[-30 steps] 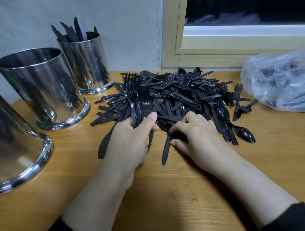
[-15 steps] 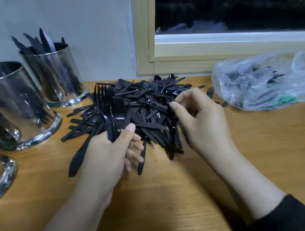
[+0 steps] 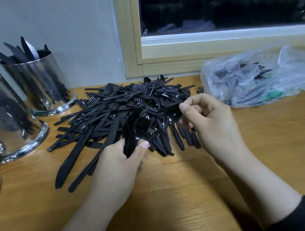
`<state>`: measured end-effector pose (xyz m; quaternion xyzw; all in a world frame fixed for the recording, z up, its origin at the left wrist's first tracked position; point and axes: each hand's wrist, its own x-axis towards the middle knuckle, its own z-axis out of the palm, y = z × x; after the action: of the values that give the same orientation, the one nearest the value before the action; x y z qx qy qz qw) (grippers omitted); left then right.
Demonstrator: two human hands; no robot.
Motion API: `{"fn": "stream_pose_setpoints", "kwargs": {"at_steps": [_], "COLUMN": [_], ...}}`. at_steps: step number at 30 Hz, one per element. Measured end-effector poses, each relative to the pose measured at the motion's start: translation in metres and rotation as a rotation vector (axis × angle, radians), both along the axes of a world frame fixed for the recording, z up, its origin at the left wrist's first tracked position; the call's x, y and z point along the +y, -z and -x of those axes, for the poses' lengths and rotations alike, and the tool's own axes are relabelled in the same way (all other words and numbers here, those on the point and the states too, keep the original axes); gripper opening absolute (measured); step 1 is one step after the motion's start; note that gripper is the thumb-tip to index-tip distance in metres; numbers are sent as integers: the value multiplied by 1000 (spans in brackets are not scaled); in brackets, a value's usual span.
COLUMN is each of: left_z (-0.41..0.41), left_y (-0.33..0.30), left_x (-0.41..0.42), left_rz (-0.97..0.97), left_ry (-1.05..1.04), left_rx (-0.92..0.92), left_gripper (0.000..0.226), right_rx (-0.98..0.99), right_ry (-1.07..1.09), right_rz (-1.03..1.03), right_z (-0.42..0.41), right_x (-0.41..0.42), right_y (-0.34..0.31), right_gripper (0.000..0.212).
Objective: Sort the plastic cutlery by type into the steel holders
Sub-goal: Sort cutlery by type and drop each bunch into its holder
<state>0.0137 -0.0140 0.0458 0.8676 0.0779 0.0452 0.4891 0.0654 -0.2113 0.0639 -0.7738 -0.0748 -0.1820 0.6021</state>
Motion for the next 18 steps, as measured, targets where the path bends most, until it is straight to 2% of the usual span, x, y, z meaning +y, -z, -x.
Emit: {"fn": "stream_pose_setpoints", "kwargs": {"at_steps": [3, 6, 8, 12, 18], "left_z": [-1, -1, -1, -2, -2], "left_y": [1, 3, 5, 7, 10], "left_x": [1, 2, 2, 2, 1], "left_rz": [85, 123, 125, 139, 168], "left_ry": [-34, -44, -31, -31, -40], "left_rx": [-25, -38, -49, -55, -76], "left_gripper": [43, 41, 36, 34, 27], "right_rx": [25, 230, 352, 396, 344], "right_ry": [71, 122, 46, -56, 36], "right_rz": [182, 647, 820, 893, 972], "right_z": [-7, -15, -14, -10, -13], "right_x": [-33, -69, -78, -76, -74], "right_y": [0, 5, 13, 26, 28], "right_gripper": [12, 32, 44, 56, 39]}}
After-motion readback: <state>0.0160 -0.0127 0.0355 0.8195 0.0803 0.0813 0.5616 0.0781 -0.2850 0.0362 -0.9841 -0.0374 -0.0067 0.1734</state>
